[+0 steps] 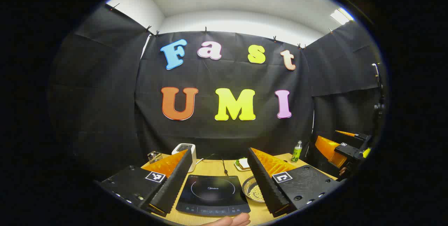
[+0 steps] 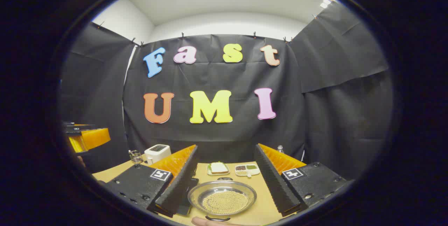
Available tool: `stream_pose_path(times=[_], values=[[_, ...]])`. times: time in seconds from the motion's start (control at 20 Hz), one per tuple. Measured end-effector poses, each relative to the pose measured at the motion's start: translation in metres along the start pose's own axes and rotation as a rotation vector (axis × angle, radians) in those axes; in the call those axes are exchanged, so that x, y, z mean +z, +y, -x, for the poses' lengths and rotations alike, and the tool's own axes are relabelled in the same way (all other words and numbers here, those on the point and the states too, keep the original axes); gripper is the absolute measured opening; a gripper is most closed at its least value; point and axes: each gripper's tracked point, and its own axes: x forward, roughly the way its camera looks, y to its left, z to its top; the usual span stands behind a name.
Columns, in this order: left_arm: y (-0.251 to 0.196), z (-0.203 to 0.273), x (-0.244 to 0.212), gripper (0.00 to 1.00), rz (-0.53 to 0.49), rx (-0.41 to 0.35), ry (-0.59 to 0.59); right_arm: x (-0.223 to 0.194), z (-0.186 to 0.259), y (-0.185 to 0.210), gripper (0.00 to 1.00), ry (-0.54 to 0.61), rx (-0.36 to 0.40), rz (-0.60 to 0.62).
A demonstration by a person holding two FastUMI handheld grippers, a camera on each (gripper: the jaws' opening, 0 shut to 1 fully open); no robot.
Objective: First push the handle of the pot to place it horizontally, then grasp the pot with both hands and set it on the induction cooktop.
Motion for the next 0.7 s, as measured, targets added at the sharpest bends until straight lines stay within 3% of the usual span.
stream_pose_path(times=[0.7], values=[[-0.0035,0.0101,0.0048,0.95,0.000,0.000,-0.051,-0.0052,0.0044,0.0090,0.96,0.016,0.036,0.025]])
